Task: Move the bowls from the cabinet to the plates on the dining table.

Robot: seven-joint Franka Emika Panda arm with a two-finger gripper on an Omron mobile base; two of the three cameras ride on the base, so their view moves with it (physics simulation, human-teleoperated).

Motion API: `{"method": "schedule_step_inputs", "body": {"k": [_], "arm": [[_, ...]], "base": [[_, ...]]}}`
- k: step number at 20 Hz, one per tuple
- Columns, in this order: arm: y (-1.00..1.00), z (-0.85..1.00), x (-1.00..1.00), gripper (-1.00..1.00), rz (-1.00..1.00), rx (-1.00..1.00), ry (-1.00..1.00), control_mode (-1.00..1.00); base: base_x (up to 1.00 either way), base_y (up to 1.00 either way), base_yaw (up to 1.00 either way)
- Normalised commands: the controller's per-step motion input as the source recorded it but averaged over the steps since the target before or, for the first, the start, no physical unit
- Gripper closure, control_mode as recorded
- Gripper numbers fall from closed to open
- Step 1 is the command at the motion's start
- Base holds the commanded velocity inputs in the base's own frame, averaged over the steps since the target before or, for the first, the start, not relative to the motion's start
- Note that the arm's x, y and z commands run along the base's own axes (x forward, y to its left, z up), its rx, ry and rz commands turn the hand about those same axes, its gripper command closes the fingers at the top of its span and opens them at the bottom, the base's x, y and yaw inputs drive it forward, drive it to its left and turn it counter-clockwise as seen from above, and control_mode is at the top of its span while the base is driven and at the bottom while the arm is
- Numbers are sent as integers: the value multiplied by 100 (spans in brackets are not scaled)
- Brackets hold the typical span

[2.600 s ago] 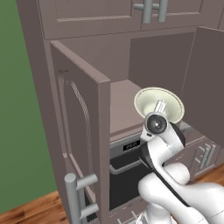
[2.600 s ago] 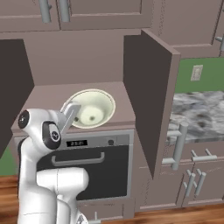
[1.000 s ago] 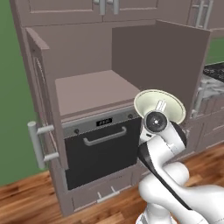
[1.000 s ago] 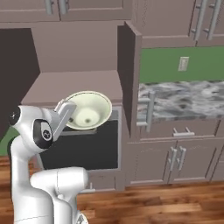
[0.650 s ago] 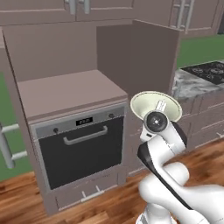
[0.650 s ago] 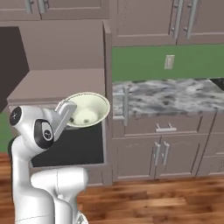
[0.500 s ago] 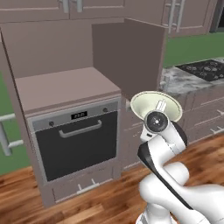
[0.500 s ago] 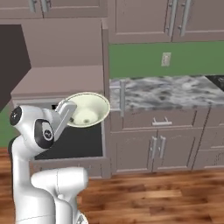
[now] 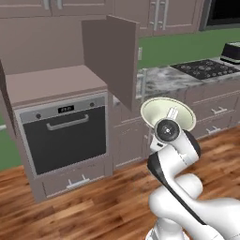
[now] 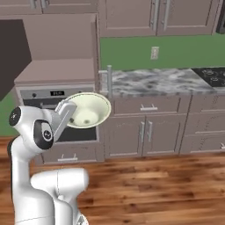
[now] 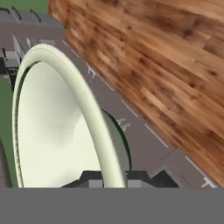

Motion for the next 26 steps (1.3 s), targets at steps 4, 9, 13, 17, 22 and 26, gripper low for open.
{"method": "schedule_step_inputs", "body": {"k": [4,9,13,17,22,26], "arm": [[0,0,0,100,0,0,0,100],[0,0,0,100,0,0,0,100],[0,0,0,100,0,0,0,100],[0,0,0,100,0,0,0,100],[0,0,0,100,0,0,0,100],[0,0,0,100,0,0,0,100]], "base": [[-51,-68,-3],[-31,-67,-23],[0,-49,-42],[2,-31,-52],[2,-38,-55],[18,-38,-55]]}}
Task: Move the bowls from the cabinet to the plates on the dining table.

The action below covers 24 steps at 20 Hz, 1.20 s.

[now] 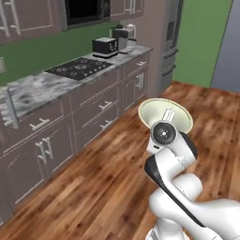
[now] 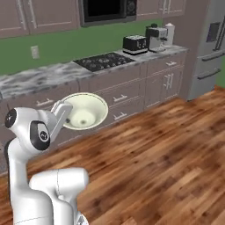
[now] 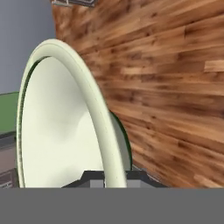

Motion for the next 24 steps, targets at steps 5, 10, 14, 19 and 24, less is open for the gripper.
{"method": "schedule_step_inputs", "body": {"k": [5,10,14,19,24], "arm": [[0,0,0,100,0,0,0,100],[0,0,0,100,0,0,0,100],[0,0,0,100,0,0,0,100],[0,0,0,100,0,0,0,100],[0,0,0,100,0,0,0,100]], "base": [[38,-32,-53],[71,-31,-47],[90,-29,-46],[97,-25,-47],[83,-10,-50]]}}
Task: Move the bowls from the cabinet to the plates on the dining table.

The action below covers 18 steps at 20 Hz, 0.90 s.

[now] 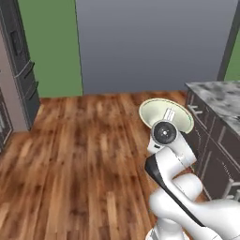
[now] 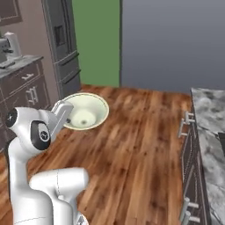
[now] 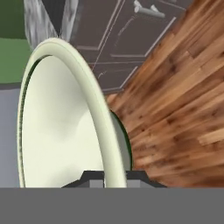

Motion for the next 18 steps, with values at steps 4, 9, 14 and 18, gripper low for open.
{"method": "schedule_step_inputs", "body": {"k": [4,9,14,18], "arm": [[0,0,0,100,0,0,0,100],[0,0,0,100,0,0,0,100],[0,0,0,100,0,0,0,100],[0,0,0,100,0,0,0,100]], "base": [[51,0,-55],[4,0,-61],[-8,-6,-62],[-30,-7,-61]]}}
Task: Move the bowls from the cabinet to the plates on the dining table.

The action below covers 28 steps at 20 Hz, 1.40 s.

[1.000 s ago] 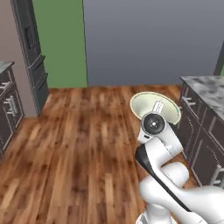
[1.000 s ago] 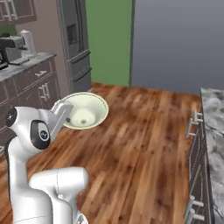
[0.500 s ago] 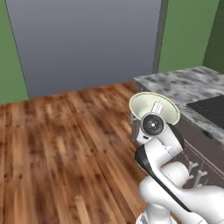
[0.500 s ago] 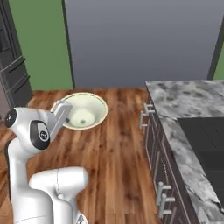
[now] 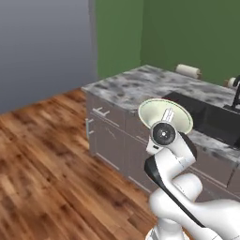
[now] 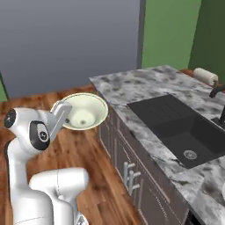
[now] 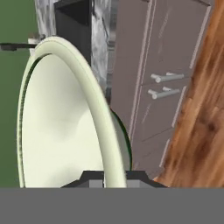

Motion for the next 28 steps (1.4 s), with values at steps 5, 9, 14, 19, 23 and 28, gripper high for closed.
{"method": "schedule_step_inputs", "body": {"k": [5,9,14,19,23,28], "arm": [[0,0,0,100,0,0,0,100],[0,0,0,100,0,0,0,100],[0,0,0,100,0,0,0,100],[0,0,0,100,0,0,0,100],[0,0,0,100,0,0,0,100],[0,0,0,100,0,0,0,100]], "base": [[-34,0,-61],[-29,0,-61],[-47,0,-62],[-58,0,-61],[-18,-2,-59],[19,-16,-49]]}}
